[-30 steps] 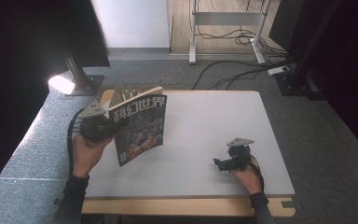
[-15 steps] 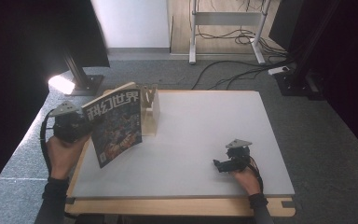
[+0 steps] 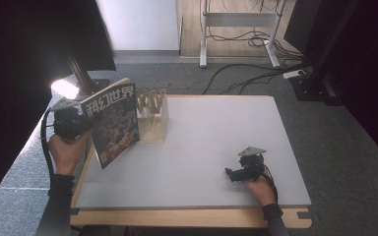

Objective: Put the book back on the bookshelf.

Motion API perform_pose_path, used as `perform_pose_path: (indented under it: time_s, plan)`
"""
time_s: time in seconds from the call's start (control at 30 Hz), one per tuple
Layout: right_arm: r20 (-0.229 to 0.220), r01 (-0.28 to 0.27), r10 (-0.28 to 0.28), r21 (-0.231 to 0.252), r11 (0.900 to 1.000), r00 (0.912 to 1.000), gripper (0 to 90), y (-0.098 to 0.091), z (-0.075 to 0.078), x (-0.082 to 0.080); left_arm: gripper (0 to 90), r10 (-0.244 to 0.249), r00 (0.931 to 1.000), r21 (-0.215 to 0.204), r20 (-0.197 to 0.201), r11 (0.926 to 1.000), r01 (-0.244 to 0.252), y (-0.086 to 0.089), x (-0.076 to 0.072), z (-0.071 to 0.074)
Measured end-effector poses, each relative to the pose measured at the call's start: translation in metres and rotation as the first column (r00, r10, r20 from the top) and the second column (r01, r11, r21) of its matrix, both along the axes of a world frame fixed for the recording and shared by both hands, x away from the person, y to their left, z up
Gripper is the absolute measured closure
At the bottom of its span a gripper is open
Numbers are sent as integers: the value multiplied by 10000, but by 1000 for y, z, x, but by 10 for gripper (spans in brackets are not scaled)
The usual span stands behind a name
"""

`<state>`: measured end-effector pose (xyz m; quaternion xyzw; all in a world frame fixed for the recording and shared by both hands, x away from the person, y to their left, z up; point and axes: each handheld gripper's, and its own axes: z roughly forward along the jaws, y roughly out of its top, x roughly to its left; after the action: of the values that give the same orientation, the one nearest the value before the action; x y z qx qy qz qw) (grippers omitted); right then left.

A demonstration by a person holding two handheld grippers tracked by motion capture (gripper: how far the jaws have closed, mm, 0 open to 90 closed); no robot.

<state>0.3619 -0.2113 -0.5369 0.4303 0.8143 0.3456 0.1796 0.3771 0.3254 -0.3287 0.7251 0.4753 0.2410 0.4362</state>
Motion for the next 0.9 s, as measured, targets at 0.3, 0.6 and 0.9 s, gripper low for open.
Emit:
perform_pose_path:
  time_s: [0.3,0.6,0.9]
  plan:
    - [-3,4,-4,7,10000,10000,0,0,0,0,826,265,9994,81,234,9996,-267,-20,28,-6]
    - [-13,-17,17,19,10000,10000,0,0,0,0,825,58,9959,-256,908,9997,-35,-34,50,-22]
    - [7,-14,14,3,10000,10000,0,0,0,0,816,-368,9967,162,-726,9991,380,-20,46,-22]
